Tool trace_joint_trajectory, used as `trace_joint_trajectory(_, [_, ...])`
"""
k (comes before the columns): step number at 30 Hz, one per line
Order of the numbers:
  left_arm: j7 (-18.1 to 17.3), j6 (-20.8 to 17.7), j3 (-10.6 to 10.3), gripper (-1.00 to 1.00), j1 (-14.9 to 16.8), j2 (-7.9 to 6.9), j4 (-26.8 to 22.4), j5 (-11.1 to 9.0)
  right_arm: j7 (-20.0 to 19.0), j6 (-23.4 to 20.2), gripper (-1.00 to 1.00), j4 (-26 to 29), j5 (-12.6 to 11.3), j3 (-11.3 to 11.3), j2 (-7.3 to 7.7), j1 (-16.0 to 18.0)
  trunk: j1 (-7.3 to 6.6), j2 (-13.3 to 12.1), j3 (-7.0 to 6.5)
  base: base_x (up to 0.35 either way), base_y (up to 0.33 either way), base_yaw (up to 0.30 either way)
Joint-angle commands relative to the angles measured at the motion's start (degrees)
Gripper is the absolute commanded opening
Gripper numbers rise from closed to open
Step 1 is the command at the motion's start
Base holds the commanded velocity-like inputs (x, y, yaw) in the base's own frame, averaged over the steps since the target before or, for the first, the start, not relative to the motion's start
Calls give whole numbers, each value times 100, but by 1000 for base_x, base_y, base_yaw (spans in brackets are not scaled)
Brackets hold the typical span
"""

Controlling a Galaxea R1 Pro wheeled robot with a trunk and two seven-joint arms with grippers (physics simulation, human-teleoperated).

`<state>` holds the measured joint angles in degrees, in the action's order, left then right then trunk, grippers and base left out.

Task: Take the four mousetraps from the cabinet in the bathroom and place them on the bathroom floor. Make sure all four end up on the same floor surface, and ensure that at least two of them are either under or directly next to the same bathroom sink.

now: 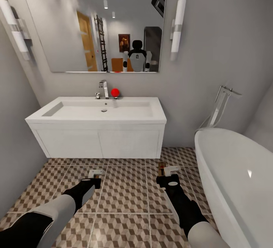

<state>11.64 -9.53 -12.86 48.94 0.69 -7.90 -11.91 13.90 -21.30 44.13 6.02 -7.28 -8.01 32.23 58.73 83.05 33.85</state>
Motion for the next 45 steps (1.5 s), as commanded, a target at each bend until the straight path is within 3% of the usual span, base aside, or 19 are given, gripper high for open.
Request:
trace_joint_trajectory(1, [31, -32, -50, -100, 1, -4, -11, -57, 7, -46, -100, 8, 39, -14, 1, 3, 0, 3, 5, 0, 0, 0])
trace_joint_trajectory(20, [31, -13, -50, -100, 1, -2, -10, -57, 7, -36, -100, 8, 39, -19, -90, 3, 417, 765, 417, 0, 0, 0])
trace_joint_trajectory(30, [31, 362, -48, -100, 1, -48, -36, -60, -1, -33, -100, 0, 39, -20, -96, 3, 637, 1166, 683, 0, 0, 0])
trace_joint_trajectory(45, [31, 408, -48, -100, 1, -45, -80, -73, 5, -43, -100, -1, 39, -27, -104, 3, 966, 1768, 1090, 0, 0, 0])
